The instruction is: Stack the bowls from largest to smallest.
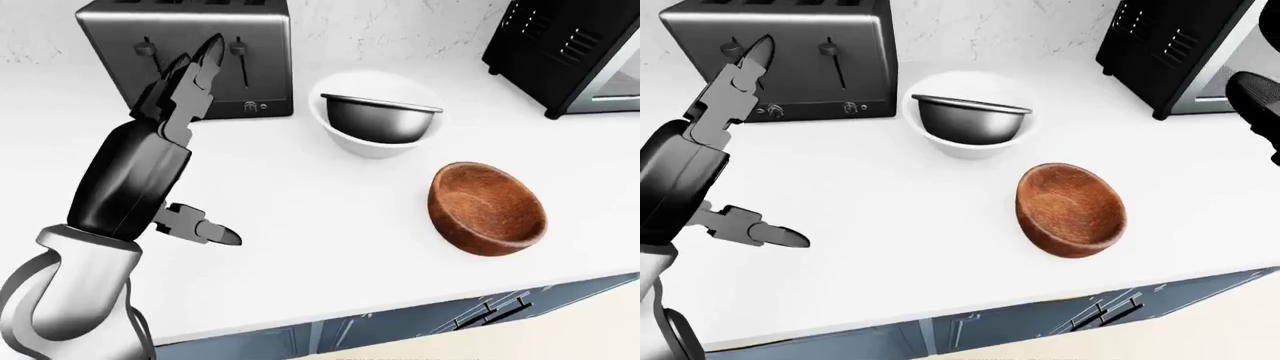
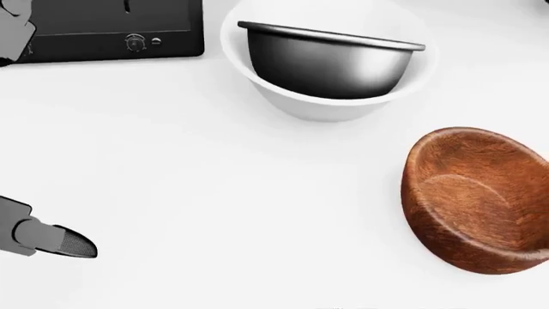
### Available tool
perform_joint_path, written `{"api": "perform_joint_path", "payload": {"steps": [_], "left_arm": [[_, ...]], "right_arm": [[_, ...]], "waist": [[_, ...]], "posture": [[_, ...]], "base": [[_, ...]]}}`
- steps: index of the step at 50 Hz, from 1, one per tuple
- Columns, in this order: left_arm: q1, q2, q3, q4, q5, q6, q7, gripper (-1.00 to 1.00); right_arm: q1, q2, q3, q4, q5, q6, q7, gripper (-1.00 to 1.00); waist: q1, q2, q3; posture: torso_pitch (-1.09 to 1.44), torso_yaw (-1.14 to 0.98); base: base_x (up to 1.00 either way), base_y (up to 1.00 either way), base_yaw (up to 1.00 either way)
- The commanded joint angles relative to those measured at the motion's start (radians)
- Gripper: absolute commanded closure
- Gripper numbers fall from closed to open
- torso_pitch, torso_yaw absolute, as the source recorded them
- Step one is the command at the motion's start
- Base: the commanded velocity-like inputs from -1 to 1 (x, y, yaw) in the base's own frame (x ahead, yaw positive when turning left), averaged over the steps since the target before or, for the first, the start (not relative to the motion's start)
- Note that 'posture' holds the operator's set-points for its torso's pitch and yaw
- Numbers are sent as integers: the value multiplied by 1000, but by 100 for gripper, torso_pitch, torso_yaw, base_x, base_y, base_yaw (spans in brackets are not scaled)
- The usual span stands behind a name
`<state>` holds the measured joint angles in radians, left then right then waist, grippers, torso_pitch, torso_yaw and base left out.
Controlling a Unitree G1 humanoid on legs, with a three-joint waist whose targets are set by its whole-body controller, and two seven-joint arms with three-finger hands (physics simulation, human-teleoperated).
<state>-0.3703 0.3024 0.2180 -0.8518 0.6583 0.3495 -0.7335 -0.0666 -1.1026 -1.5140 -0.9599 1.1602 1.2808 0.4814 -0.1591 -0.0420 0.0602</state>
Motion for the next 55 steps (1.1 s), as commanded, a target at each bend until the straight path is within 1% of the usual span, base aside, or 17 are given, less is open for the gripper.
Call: {"api": "perform_joint_path", "payload": {"steps": [1, 8, 10, 13, 18, 23, 31, 39, 42, 46, 47, 48, 51, 54, 55], "left_arm": [[-25, 8, 7, -37, 3, 2, 5, -100], [-24, 14, 11, -40, 2, -2, 4, -100], [-26, 15, 11, -49, 5, 8, -4, -100], [-29, 16, 13, -38, 2, 3, 3, -100], [-23, 17, 15, -40, 1, 0, 2, -100], [-15, 14, 18, -33, -4, -10, 11, -100], [-3, 7, 15, -48, -2, -4, 5, -100], [0, 8, 19, -44, -7, -9, 6, -100], [4, 8, 21, -41, -9, -13, 8, -100], [6, 7, 25, -42, -13, -11, 9, -100], [9, 5, 26, -45, -16, -4, 7, -100], [9, 3, 27, -49, -18, 3, 7, -100], [16, -3, 27, -45, -29, 8, 17, -100], [29, -12, 19, -62, -31, 22, 16, -100], [31, -14, 16, -69, -30, 27, 15, -100]], "right_arm": [[-3, -23, -26, 11, -4, -19, 1, -100], [9, -24, -46, -3, 4, -20, 28, -100], [12, -20, -41, -8, 1, -25, 31, -100], [13, -6, -20, -18, -15, -39, 32, -100], [8, -1, -11, -24, -16, -41, 27, -100], [7, -10, -28, -20, 5, -32, 20, -100], [15, -9, -33, -21, 18, -40, 10, -100], [14, -6, -7, -24, 11, -55, -2, -100], [11, -11, -14, -23, 22, -48, -5, -100], [4, -7, 19, -27, 15, -59, -26, -100], [-1, -3, 43, -31, 9, -66, -38, -100], [-8, -7, 55, -31, 14, -65, -51, -100], [-33, -16, 123, -26, 11, -76, -102, -100], [-70, -31, 215, -16, 7, -85, -166, -100], [-86, -38, 259, -12, 3, -90, -192, -100]], "waist": [[-6, -2, -16], [-50, -7, -19], [-64, -8, -20], [-85, -10, -23], [-118, -14, -28], [-144, -16, -31], [-183, -22, -35], [-218, -29, -38], [-230, -31, -38], [-245, -34, -39], [-250, -35, -39], [-253, -36, -39], [-266, -39, -41], [-278, -41, -43], [-282, -42, -44]], "posture": [[0, -26], [0, -30], [0, -31], [0, -32], [0, -35], [0, -37], [0, -41], [0, -45], [0, -47], [0, -49], [0, -49], [0, -50], [0, -51], [0, -51], [0, -51]], "base": [[0, 0, 0], [0, 0, 0], [0, 0, 0], [0, 0, 0], [0, 0, 0], [0, 0, 0], [0, 0, 0], [0, 0, 0], [0, 0, 0], [0, 0, 0], [0, 0, 0], [0, 0, 0], [0, 0, 0], [0, 0, 0], [0, 0, 0]]}}
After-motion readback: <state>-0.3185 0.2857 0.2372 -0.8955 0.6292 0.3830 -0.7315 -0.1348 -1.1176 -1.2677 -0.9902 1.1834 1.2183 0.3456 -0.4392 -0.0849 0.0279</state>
